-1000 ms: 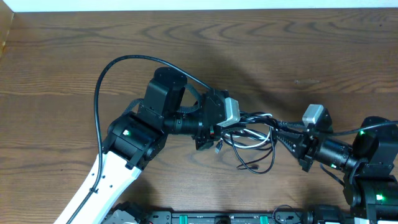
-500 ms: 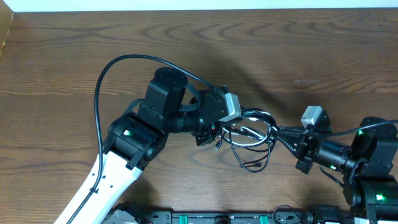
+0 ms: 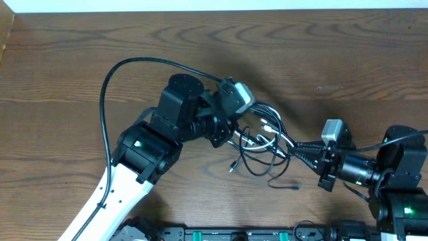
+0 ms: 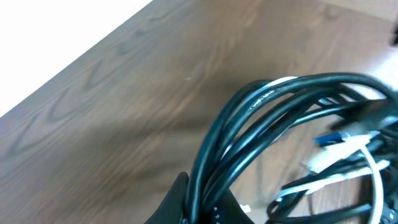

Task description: Untangle cables

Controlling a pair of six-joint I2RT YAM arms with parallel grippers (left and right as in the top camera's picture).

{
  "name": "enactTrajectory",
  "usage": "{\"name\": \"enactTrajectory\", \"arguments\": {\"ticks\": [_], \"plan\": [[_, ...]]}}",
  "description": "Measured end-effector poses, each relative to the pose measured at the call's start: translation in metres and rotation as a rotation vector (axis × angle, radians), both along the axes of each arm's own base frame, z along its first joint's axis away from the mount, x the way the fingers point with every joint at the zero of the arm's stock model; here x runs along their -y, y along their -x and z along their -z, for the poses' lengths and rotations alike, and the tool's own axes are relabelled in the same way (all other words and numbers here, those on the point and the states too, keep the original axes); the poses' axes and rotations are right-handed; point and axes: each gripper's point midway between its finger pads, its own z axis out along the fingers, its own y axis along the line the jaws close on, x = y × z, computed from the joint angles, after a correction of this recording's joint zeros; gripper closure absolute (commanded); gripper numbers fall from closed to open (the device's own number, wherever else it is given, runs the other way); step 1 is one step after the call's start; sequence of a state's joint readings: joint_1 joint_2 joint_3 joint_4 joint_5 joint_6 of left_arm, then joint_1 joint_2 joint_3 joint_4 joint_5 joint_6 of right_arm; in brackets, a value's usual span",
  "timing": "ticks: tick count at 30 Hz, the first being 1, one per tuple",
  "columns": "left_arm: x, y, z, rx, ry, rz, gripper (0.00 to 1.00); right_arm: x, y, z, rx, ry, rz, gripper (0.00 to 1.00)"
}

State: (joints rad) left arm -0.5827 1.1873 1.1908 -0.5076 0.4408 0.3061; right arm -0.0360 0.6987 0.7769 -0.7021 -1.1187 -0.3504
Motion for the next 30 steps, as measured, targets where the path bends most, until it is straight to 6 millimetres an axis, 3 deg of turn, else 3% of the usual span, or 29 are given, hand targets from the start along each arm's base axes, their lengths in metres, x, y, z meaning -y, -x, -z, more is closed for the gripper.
{"name": "enactTrajectory", "arguments": {"ticks": [12, 24, 30], "plan": [[-0.012, -0.014, 0.003, -0.036, -0.003, -0.140, 0.93, -0.001, -0.001, -0.004, 0.022, -0.006, -0.006, 0.99], [-0.023, -0.021, 0.009, -0.063, -0.017, -0.240, 0.93, 0.010, -0.027, -0.014, -0.024, -0.036, 0.143, 0.99], [-0.034, -0.030, 0.011, -0.085, -0.016, -0.347, 0.93, 0.021, -0.041, -0.007, -0.114, -0.045, 0.277, 0.99]]}}
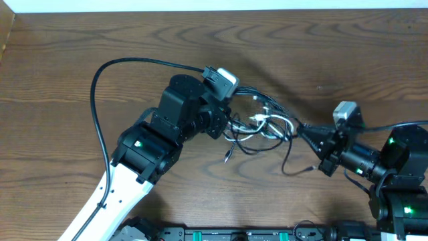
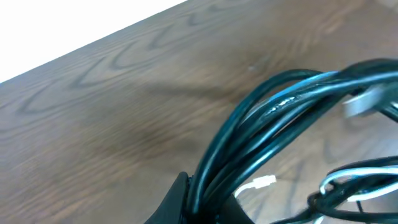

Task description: Untangle cables

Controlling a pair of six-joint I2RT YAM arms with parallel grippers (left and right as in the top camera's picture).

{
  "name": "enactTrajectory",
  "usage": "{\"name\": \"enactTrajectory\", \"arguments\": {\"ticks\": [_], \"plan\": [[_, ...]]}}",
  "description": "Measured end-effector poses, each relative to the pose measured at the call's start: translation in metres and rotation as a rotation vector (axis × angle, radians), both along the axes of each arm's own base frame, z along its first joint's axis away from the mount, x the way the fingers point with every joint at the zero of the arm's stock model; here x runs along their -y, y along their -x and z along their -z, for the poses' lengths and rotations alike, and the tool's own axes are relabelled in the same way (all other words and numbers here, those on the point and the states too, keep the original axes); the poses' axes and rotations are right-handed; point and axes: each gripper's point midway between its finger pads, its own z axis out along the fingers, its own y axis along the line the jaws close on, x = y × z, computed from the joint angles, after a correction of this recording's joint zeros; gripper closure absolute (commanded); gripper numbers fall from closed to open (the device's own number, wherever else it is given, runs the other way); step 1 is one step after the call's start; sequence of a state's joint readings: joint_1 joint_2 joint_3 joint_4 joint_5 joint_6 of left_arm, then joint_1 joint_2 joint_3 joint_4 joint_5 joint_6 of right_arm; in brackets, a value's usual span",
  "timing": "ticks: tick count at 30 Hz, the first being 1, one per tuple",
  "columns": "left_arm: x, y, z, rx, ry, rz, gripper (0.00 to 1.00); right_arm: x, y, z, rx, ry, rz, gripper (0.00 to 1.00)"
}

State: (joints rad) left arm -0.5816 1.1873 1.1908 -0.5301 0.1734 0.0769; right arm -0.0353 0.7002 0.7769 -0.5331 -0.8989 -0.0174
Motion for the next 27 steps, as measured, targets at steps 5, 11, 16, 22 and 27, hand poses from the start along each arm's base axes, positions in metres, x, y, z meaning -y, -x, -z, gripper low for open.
{"name": "enactTrajectory", "arguments": {"ticks": [5, 11, 16, 22, 27], "plan": [[-0.008, -0.006, 0.000, 0.000, -0.003, -0.056, 0.93, 0.012, -0.011, 0.006, -0.077, -0.019, 0.122, 0.99], [-0.009, -0.007, 0.001, 0.000, -0.006, -0.066, 0.92, 0.025, -0.021, 0.011, -0.143, -0.043, 0.241, 0.99], [-0.007, -0.005, 0.000, -0.006, 0.002, -0.053, 0.93, 0.030, -0.025, 0.013, -0.176, -0.061, 0.295, 0.99], [-0.006, -0.004, 0.001, -0.012, 0.007, -0.043, 0.92, 0.035, -0.027, 0.015, -0.189, -0.065, 0.331, 0.61], [-0.008, -0.004, 0.002, -0.018, 0.004, -0.047, 0.93, 0.037, -0.028, 0.017, -0.174, -0.033, 0.336, 0.36]]}}
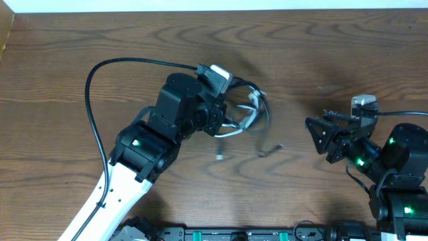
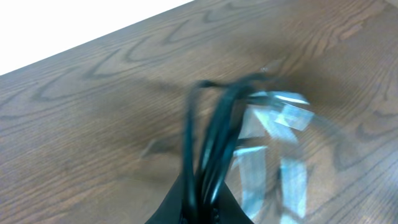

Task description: Untangle cables

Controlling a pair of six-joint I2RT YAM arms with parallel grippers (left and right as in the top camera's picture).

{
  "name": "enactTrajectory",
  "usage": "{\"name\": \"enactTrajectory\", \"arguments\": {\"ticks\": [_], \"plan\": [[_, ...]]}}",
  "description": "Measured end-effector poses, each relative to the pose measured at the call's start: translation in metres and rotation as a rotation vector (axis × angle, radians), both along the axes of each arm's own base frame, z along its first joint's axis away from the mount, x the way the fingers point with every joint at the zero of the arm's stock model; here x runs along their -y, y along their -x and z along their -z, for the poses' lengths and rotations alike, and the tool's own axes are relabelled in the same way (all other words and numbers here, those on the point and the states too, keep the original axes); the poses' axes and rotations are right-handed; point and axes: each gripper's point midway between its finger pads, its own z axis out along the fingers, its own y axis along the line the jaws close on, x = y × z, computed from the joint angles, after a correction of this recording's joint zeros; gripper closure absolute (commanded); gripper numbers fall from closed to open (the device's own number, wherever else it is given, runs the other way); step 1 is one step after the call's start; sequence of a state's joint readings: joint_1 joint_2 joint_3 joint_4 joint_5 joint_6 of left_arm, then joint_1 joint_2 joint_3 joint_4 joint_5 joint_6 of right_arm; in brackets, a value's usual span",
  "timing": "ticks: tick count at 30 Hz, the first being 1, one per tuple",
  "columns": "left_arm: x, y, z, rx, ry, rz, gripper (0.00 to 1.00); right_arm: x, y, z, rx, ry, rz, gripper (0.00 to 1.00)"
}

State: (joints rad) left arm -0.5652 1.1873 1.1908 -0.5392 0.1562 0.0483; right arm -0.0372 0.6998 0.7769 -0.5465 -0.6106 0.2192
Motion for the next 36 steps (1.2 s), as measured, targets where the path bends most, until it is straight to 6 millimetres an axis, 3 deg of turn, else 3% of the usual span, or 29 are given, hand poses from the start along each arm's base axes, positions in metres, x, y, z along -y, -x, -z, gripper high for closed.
{"name": "enactTrajectory", "arguments": {"ticks": [7, 10, 14, 36], "plan": [[0.005, 0.004, -0.001, -0.011, 0.021, 0.031, 0.93, -0.009, 0.006, -0.002, 0.063, 0.057, -0.096, 0.31], [0.013, 0.007, -0.005, -0.012, 0.055, 0.074, 0.92, -0.012, 0.009, -0.002, 0.096, 0.096, -0.145, 0.38], [0.025, 0.016, -0.011, -0.023, 0.106, 0.147, 0.92, -0.014, 0.011, -0.001, 0.138, 0.149, -0.187, 0.38], [0.047, 0.042, -0.022, -0.071, 0.210, 0.318, 0.93, -0.007, 0.011, 0.011, 0.138, 0.241, -0.183, 0.35]]}}
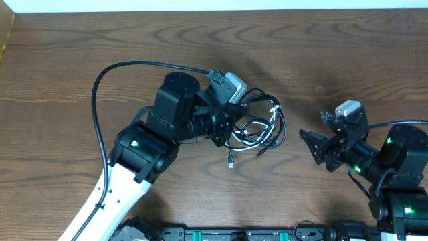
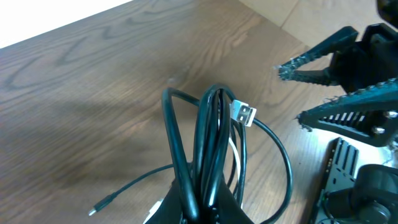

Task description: Untangle cables

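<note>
A tangle of black and white cables [image 1: 257, 124] hangs from my left gripper [image 1: 227, 128], which is shut on its black strands. In the left wrist view the left gripper [image 2: 200, 208] pinches the looped black cables [image 2: 208, 137]; a silver USB plug [image 2: 245, 114] sticks out of the loops. A thin lead ends in a small plug [image 1: 231, 163] on the table. My right gripper [image 1: 313, 147] stands open and empty to the right of the tangle, apart from it. It shows with spread fingers [image 2: 317, 59] in the left wrist view.
The left arm's own black cable [image 1: 107, 73] arcs over the wooden table [image 1: 67, 40] at the left. A black rail [image 1: 227, 234] runs along the near edge. The table's far edge [image 1: 214, 9] borders a white strip.
The bundle was blurred up against my left gripper; now it hangs still and spread out to its right. The left gripper has shifted slightly right. The open right gripper has moved a little left and down.
Both grippers held the tangle, the right shut on black strands at its right side. Then the grippers stood farther apart with cables stretched between them. After that the right gripper was open and empty, and the whole bundle has stayed with the left.
</note>
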Controlling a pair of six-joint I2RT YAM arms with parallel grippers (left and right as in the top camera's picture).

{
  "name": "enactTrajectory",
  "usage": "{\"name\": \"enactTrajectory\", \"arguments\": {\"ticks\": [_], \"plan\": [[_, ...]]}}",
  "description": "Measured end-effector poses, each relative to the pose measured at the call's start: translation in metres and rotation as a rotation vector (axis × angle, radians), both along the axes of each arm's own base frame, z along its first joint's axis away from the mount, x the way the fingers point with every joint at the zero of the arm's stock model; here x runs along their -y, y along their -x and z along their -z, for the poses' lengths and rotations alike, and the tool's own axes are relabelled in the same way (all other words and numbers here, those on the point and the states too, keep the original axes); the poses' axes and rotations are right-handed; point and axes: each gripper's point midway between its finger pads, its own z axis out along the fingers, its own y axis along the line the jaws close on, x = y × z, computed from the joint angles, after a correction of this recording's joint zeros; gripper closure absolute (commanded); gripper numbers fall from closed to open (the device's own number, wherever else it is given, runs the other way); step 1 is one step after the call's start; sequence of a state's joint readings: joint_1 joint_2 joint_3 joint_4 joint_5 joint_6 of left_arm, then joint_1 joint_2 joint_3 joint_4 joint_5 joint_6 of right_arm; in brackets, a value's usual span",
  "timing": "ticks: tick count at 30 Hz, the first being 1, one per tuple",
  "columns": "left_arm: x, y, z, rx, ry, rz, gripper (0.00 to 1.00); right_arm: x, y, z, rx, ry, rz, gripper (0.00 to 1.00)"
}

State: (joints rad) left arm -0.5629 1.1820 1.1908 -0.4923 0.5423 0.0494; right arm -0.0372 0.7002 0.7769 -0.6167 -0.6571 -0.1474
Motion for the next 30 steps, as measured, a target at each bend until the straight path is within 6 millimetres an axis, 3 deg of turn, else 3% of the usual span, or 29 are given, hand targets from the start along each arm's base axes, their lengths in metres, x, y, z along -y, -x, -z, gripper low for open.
{"name": "enactTrajectory", "arguments": {"ticks": [20, 30], "plan": [[0.003, 0.004, -0.001, -0.008, 0.013, 0.024, 0.93, 0.000, 0.001, 0.002, -0.010, 0.000, 0.000, 0.32], [0.003, 0.004, -0.001, -0.008, 0.013, 0.024, 0.92, 0.000, -0.007, 0.016, -0.075, -0.001, -0.001, 0.33]]}}
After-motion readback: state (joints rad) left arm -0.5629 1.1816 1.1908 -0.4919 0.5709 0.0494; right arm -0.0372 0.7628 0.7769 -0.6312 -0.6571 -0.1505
